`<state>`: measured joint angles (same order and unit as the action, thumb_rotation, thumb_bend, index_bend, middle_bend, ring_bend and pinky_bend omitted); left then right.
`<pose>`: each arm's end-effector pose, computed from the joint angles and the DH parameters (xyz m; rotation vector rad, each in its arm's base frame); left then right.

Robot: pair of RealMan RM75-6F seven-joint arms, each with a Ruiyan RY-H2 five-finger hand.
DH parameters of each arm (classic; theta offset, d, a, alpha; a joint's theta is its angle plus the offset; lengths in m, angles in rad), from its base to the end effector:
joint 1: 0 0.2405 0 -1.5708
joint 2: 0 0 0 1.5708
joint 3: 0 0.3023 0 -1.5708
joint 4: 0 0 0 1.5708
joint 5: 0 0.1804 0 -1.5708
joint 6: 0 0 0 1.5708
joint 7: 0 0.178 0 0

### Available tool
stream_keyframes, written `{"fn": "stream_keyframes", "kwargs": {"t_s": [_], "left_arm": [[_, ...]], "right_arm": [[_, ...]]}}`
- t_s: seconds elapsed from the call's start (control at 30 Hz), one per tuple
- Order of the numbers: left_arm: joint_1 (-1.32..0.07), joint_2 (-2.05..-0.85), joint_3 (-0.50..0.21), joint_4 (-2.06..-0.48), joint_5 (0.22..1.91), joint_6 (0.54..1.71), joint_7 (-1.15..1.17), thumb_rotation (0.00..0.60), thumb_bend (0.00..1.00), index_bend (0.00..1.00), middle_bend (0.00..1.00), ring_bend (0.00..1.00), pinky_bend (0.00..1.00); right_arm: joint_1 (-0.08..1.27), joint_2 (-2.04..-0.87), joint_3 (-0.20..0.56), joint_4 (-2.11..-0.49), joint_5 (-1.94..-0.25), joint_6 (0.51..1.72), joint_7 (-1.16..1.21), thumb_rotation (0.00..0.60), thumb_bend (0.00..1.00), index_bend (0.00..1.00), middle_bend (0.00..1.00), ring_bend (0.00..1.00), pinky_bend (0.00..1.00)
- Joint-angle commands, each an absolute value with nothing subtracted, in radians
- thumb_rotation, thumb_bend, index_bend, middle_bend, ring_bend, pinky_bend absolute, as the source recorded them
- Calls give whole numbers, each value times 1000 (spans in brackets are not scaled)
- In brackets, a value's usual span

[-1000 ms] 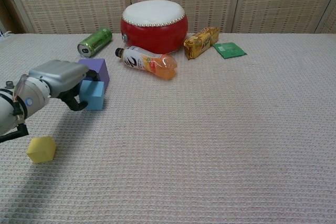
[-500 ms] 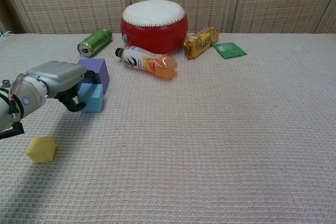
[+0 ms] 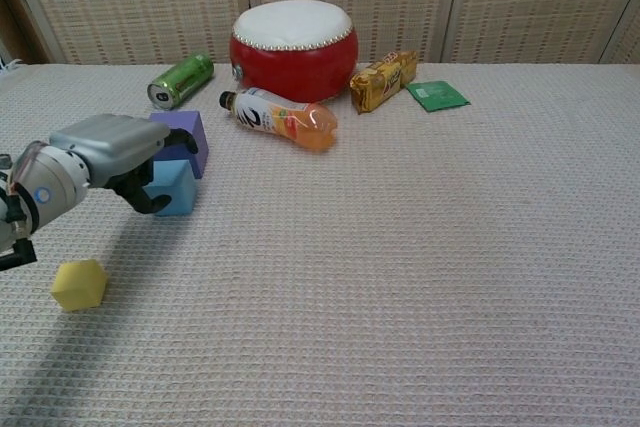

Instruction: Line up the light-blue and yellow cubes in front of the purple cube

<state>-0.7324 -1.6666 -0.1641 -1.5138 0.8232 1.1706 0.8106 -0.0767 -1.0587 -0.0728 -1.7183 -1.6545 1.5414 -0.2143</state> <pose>-0.1951 0.3884 -0.0195 -1.7397 -0.8233 -0.6340 -0.3335 -0.1385 0.1991 1.5122 -0.8660 0.7072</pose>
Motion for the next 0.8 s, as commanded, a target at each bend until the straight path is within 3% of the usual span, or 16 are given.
{"fn": "stream_keyframes", "kwargs": {"t_s": [0.03,0.37,0.57,0.8], "left_arm": [[-705,-1644,-110,-1613,914,1226,809,600,389,215,1000,1000,1000],[-655,-1626,-24,-1672,988,1268,839,600,388,315,1000,1000,1000],[-644,-1629,-25,-1654,952,1269,880,600,392,345,1000,1000,1000],[-646,-1618,-37,-1655,883,1245,925,600,393,294,1000,1000,1000]], "right_arm": [[-74,-1059,-75,-1721,-1654,1533,-219,466,26,0,0,0,0],[-72,-1055,-79,-1724,-1657,1527,-220,465,26,0,0,0,0],[-75,-1053,-83,-1727,-1667,1533,-217,466,26,0,0,0,0],[-75,-1052,-81,-1725,-1666,1533,-213,465,26,0,0,0,0]]}}
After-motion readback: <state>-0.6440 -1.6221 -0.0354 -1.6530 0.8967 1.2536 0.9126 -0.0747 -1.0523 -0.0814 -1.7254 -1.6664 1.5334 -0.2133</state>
